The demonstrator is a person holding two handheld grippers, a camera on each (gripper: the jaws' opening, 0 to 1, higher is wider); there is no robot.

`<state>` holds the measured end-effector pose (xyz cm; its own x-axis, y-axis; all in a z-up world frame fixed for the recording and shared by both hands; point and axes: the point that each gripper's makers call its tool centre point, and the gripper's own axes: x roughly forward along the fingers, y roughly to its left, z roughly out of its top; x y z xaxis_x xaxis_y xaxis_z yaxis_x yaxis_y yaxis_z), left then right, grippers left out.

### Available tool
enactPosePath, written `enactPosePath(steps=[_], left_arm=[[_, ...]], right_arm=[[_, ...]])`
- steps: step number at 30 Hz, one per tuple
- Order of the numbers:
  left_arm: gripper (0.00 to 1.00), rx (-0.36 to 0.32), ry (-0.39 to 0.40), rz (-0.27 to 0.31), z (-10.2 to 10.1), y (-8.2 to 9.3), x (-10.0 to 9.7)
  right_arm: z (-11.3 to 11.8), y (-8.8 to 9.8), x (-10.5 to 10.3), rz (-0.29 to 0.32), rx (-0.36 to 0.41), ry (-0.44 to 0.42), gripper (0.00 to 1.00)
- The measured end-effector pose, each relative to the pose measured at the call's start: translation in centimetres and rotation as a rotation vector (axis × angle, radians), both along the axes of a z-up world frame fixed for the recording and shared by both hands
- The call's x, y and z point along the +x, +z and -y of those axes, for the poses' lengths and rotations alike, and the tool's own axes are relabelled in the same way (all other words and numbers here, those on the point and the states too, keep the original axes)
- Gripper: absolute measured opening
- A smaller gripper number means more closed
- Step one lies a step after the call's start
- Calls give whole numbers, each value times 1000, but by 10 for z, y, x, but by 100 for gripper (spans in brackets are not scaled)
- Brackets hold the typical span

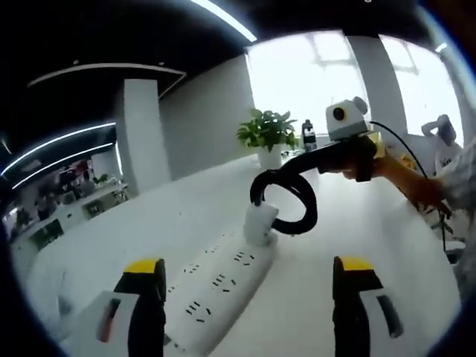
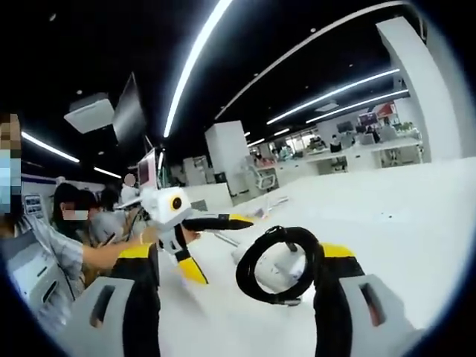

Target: Straighten the power strip on the desk, plug the charger into it

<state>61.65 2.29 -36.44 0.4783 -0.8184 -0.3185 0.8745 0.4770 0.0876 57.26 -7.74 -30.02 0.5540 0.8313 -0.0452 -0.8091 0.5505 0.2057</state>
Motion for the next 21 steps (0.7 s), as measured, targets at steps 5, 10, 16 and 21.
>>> enactPosePath(steps=[5,10,16,21], left_arm=[[98,-3,26,-20,-9,2,-9],[98,-28,45,-6,-17,8,-14],[99,-44,65,31,-23,14,-24],[99,-15,88,74,-31,18,-32]], right_arm=[[8,-1,-1,23,-35,-14,91],[15,3,-2,68,-61,-19,97],[20,3,-2,118,-110,-11,100],[24,2,-1,139,-132,-10,100]])
